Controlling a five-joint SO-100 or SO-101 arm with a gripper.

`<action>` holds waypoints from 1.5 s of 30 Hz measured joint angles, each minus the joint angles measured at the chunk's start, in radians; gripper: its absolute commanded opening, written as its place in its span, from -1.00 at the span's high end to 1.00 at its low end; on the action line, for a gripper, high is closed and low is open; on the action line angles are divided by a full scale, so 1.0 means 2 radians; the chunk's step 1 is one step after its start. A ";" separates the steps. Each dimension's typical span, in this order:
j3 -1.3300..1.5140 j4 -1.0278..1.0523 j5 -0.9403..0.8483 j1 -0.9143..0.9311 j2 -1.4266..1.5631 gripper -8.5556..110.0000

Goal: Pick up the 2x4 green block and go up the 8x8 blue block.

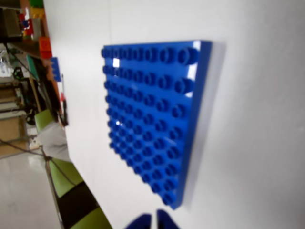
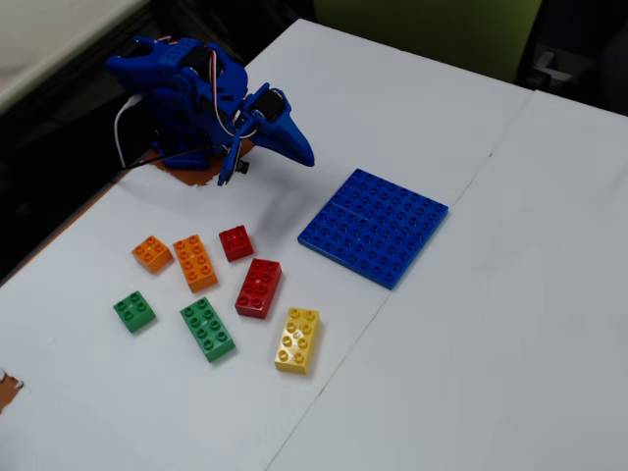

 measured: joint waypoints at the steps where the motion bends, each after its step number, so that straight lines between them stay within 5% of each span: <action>1: 0.000 0.000 0.000 0.000 0.000 0.86; 33: 0.000 0.001 -0.030 -0.006 0.000 0.86; 37: 0.000 0.000 -0.184 -0.006 0.000 0.85; 45: 0.000 0.036 -0.627 -0.006 0.000 0.84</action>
